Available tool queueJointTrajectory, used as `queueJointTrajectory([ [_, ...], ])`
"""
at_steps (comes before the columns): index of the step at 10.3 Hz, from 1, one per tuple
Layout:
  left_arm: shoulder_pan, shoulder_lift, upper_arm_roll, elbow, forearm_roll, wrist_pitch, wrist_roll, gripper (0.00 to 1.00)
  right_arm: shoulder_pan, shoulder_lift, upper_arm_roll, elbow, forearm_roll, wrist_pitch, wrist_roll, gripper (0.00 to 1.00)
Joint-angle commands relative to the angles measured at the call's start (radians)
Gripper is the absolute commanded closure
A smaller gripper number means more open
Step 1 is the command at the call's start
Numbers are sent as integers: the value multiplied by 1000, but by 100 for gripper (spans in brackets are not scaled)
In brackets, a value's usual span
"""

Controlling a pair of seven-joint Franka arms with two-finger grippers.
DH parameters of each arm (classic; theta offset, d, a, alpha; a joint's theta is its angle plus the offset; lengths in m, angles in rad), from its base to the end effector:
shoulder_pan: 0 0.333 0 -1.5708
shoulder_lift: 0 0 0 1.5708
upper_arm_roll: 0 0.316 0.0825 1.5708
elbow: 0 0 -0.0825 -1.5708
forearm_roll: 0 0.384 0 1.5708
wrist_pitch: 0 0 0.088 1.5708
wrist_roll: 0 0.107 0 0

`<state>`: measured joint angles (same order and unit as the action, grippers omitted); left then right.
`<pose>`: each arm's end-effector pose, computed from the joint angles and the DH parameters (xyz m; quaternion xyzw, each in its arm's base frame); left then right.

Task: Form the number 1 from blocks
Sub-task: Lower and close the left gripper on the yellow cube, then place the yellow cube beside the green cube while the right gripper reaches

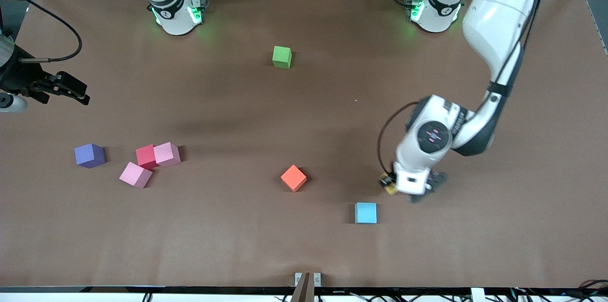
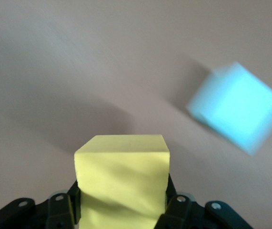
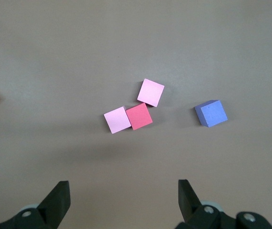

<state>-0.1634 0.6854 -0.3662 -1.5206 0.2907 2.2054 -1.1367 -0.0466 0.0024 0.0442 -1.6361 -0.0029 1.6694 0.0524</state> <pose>0.6403 -0.3132 0.2810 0.9659 0.2576 0.0211 0.0152 0.5632 -0.0017 0.6009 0.9995 -0.0273 0.0155 0.0010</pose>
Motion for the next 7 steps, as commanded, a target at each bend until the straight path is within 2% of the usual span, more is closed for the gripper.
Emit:
queueJointTrajectory([
  [1,-141,-27,-22,-18,5,-32,-23,100,-44,-4,14,-4,20,-2,-14,0],
  [5,-436,17,-20,-13,4,-23,-121,100,-47,-4,14,-4,21,3,-14,0],
  [7,-542,23,-20,-24,4,-23,-133,100,-47,-4,13,-4,21,1,-14,0],
])
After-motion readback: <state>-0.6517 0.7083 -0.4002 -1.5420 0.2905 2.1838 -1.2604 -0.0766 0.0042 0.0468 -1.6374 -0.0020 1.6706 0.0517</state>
